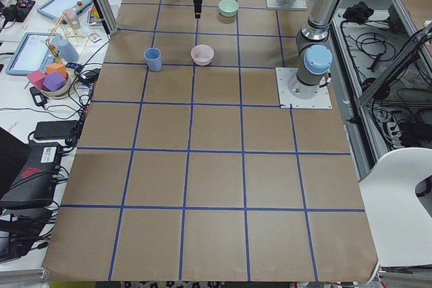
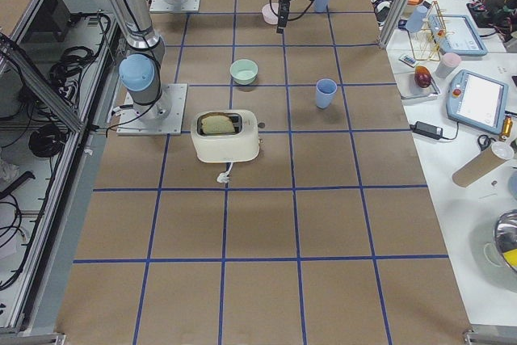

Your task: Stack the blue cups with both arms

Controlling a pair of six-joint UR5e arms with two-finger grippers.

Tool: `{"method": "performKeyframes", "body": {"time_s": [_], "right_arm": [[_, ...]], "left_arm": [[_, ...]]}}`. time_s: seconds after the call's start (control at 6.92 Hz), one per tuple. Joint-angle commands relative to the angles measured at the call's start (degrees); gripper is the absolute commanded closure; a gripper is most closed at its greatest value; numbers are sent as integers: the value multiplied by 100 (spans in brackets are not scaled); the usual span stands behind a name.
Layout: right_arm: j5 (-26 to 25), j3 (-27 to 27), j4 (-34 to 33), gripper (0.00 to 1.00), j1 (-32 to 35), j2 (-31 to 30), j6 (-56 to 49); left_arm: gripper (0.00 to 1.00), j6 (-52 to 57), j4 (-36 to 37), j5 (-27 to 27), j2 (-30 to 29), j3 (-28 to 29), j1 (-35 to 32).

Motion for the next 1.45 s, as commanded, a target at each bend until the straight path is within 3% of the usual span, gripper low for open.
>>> {"method": "performKeyframes", "body": {"time_s": [0.0,1.3], "right_arm": [[-4,0,-36,0,0,5,1],[23,-53,-220,0,-316,75,-78]], "left_arm": [[0,-9,0,3,8,16,4],[0,0,9,3,61,-36,4]]}}
